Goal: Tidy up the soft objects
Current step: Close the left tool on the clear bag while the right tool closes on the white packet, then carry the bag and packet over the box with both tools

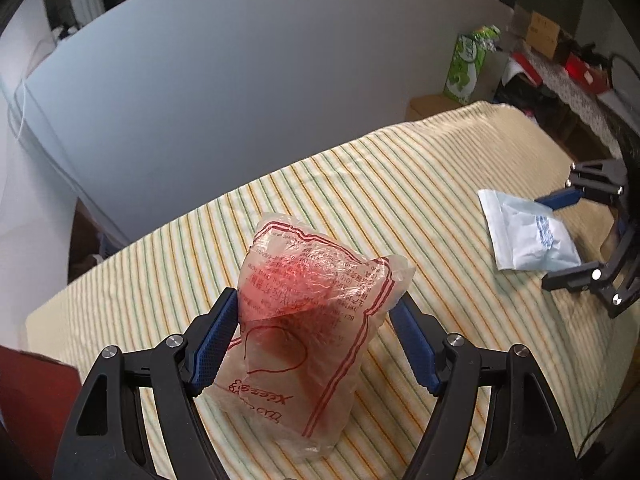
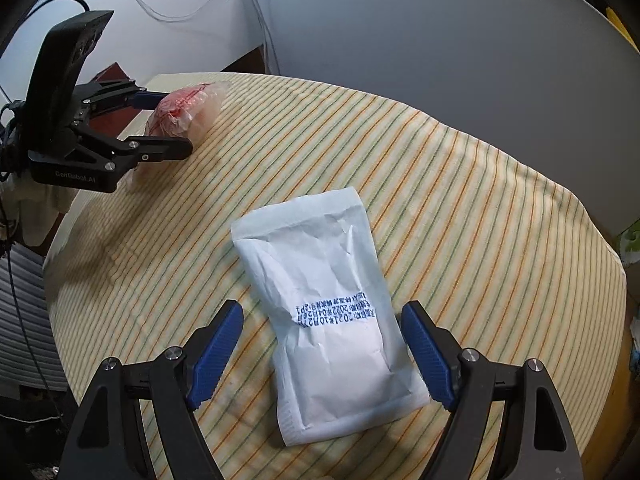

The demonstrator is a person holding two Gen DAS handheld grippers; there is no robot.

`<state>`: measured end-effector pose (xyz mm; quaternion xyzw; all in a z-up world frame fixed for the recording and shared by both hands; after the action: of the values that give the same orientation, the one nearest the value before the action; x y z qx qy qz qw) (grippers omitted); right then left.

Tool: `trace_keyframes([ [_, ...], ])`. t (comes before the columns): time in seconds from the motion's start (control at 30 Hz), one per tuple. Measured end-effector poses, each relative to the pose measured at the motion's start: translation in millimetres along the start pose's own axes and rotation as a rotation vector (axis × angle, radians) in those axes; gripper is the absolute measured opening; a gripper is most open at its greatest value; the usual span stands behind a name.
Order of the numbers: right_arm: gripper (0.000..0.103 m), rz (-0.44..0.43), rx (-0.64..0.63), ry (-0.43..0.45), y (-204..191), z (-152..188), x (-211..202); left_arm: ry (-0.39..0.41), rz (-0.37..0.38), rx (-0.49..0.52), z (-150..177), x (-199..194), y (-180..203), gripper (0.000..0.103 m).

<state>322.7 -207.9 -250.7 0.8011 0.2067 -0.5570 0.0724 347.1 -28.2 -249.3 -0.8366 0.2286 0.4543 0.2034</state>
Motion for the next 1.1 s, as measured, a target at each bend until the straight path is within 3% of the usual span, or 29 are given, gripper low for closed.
trace_keyframes([
  [0.17,0.074,0.005,0.009,-0.002,1,5,-2,0.025,-0.009,-0.033,5,-3,-5,0.067],
  [0.23,0.059,0.02,0.011,0.001,3,5,-4,0.032,-0.012,-0.049,8,-6,-8,0.059],
  [0.3,0.052,0.008,0.037,-0.002,7,6,-8,0.035,-0.013,-0.066,10,-7,-10,0.052],
  [0.53,0.04,-0.001,0.068,0.002,11,9,-13,0.051,-0.012,-0.078,16,-11,-11,0.051],
  [0.8,0.036,0.03,0.004,-0.005,0,10,-10,0.061,-0.018,-0.082,15,-12,-6,0.05],
  [1.1,0.033,0.027,0.065,0.073,3,7,-36,0.095,-0.033,-0.075,16,-33,-2,0.05],
])
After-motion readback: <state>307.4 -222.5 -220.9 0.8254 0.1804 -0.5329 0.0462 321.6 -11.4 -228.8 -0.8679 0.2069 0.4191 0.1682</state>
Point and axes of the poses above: each gripper's, at about its wrist camera, not at the fingertips, and x roughly the way its jaws point, y to its right, z to its underside, the point moved 6 cm from there along x, roughly the way its jaws point, and after that the axes turned 13 degrees about x, right-handed, at the moved point
